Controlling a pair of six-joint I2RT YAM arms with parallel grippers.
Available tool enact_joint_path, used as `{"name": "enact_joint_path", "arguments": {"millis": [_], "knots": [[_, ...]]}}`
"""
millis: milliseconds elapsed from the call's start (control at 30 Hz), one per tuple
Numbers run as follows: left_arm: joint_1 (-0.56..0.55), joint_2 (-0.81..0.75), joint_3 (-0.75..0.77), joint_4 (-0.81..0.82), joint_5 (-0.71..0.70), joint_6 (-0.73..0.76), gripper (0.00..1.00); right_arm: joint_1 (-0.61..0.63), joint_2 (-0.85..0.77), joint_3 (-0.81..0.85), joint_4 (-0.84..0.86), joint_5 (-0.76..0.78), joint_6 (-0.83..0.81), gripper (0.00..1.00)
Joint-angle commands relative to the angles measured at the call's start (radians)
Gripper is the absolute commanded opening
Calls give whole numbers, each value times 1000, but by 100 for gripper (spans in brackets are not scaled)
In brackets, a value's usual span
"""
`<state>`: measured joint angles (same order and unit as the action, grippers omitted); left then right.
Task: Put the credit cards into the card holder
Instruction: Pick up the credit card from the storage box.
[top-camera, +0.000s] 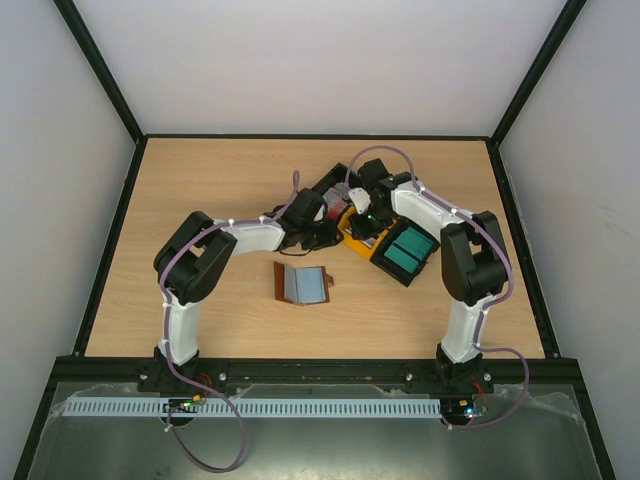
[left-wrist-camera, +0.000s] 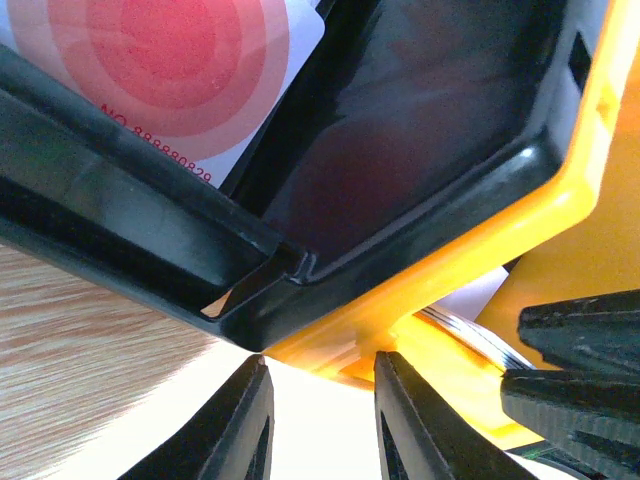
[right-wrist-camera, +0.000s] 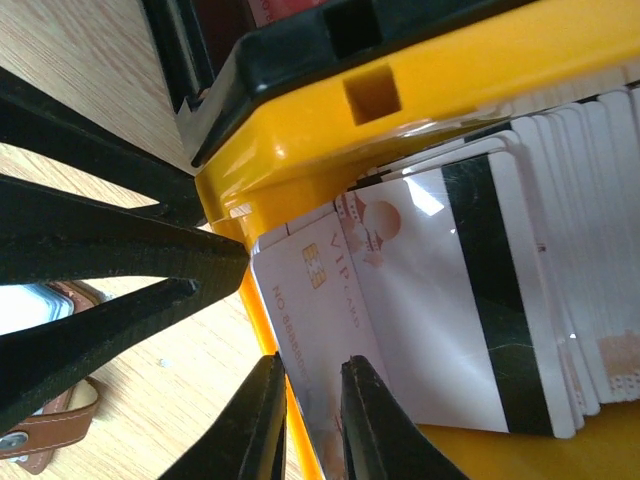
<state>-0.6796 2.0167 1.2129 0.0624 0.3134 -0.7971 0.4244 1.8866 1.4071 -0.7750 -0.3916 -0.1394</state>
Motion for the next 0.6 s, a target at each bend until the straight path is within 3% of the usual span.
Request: {"name": "enact_joint_path", "arguments": {"millis": [0, 567], "knots": [[-3, 32, 10, -19, -9, -1, 30, 5, 19, 19, -25, -27, -10, 14], [-3, 35, 7, -17, -7, -5, 30, 5, -29, 9, -23, -43, -19, 4]]}}
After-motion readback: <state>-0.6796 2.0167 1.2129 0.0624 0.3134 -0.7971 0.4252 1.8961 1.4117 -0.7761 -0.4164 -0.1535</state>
